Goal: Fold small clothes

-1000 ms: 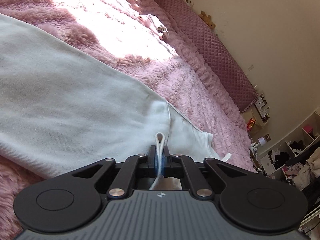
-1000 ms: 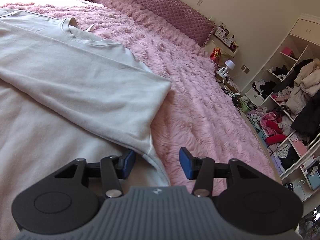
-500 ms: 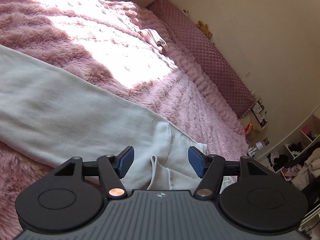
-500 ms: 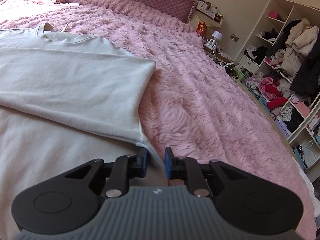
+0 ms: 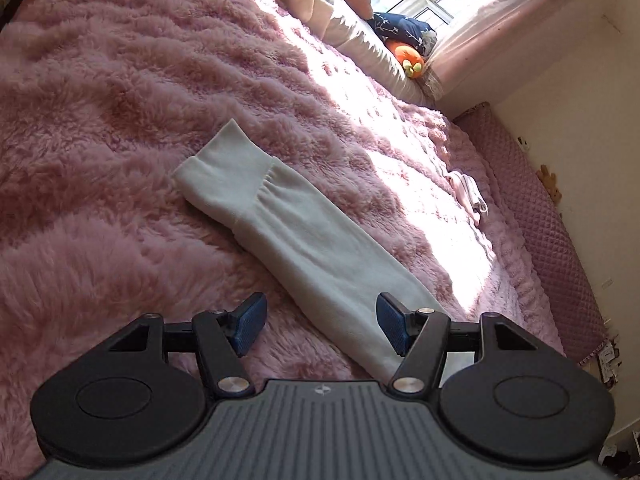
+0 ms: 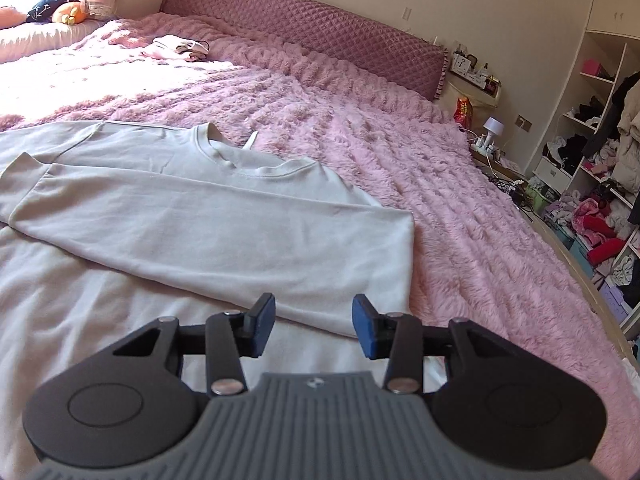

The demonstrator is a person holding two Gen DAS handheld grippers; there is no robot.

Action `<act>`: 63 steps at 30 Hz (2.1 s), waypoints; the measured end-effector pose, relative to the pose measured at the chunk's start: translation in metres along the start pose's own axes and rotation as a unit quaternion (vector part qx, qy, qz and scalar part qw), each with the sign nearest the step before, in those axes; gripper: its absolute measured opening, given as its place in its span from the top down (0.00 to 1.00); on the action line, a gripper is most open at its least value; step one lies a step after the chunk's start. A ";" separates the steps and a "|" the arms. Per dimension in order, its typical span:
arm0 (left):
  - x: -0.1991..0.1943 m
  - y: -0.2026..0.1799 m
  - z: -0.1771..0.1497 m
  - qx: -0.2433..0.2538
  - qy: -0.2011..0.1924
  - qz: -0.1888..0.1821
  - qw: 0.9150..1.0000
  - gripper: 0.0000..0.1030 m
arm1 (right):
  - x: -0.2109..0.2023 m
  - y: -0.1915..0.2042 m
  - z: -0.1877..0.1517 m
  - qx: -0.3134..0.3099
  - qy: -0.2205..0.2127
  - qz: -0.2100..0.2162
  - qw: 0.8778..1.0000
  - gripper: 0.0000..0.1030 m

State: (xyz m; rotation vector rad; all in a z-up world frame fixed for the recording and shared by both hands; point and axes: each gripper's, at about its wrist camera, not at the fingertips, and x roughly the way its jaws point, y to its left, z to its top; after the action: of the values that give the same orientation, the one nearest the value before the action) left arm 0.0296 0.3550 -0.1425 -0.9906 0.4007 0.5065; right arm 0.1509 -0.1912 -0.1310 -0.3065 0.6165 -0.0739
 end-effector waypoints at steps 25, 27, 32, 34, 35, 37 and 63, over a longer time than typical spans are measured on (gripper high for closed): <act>0.000 -0.046 0.037 -0.006 -0.069 -0.165 0.984 0.94 | -0.045 0.051 0.014 -0.053 -0.035 0.061 0.996 0.51; -0.005 -0.076 0.030 0.018 -0.056 -0.211 0.976 0.94 | -0.049 0.046 0.013 -0.045 -0.038 0.064 0.996 0.50; -0.005 -0.166 -0.014 0.080 0.009 -0.317 0.945 0.94 | -0.058 0.030 0.010 -0.021 -0.040 0.063 0.997 0.48; 0.001 -0.198 -0.045 0.093 0.044 -0.350 0.931 0.94 | -0.061 0.018 0.006 -0.004 -0.039 0.061 0.997 0.48; 0.004 -0.212 -0.060 0.096 0.059 -0.364 0.925 0.94 | -0.062 0.012 0.005 0.004 -0.038 0.060 0.997 0.48; 0.010 -0.235 -0.091 0.106 0.088 -0.384 0.913 0.94 | -0.065 -0.001 0.002 0.021 -0.037 0.058 0.997 0.48; 0.014 -0.291 -0.293 0.393 0.275 -0.389 0.787 0.35 | -0.016 -0.136 -0.015 0.273 0.017 0.088 0.958 0.35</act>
State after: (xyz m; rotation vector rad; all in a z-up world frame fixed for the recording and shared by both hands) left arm 0.1809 -0.0263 -0.0950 -0.3758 0.6033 -0.7040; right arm 0.1321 -0.3220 -0.0925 0.2865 0.6293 -0.0758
